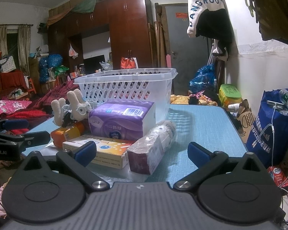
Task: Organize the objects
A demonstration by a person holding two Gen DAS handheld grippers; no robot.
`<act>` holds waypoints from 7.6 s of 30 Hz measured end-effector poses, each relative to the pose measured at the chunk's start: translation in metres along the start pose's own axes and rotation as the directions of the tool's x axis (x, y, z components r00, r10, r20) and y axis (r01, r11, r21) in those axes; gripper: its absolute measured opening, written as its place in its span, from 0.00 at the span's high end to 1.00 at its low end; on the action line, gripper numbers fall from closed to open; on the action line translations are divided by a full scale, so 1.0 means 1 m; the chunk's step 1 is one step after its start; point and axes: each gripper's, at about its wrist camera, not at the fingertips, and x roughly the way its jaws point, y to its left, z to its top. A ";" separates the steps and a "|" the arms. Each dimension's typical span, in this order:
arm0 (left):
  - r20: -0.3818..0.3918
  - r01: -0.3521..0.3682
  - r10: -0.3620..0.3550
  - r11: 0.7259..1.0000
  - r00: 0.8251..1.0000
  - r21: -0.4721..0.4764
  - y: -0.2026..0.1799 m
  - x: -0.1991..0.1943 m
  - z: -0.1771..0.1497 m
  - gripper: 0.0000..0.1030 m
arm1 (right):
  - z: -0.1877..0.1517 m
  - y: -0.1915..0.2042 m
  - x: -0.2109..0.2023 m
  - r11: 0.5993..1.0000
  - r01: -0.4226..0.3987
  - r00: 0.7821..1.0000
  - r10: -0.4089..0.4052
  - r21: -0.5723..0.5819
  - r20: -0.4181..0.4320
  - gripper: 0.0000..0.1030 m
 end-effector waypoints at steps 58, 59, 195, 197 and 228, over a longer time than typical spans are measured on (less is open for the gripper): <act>0.000 0.013 -0.013 1.000 1.000 -0.010 0.002 0.000 -0.001 0.00 | 0.001 0.001 -0.002 1.000 -0.005 1.000 0.006 -0.006 0.003 0.00; -0.002 0.016 -0.016 1.000 1.000 -0.013 0.003 0.000 -0.001 0.00 | 0.001 0.001 -0.001 1.000 -0.006 1.000 0.006 -0.007 0.003 0.00; -0.015 0.098 -0.096 0.989 0.995 0.112 0.072 0.072 -0.027 0.20 | -0.010 -0.026 0.024 0.995 -0.090 0.996 0.090 -0.054 0.012 0.38; -0.019 0.096 -0.094 0.988 0.995 0.120 0.069 0.073 -0.028 0.20 | -0.009 -0.026 0.022 0.993 -0.105 0.994 0.106 -0.054 0.006 0.48; 0.110 0.078 -0.091 0.990 0.990 0.113 0.076 0.045 -0.020 0.48 | 0.012 -0.048 -0.016 0.997 -0.050 0.991 0.056 -0.057 0.122 0.62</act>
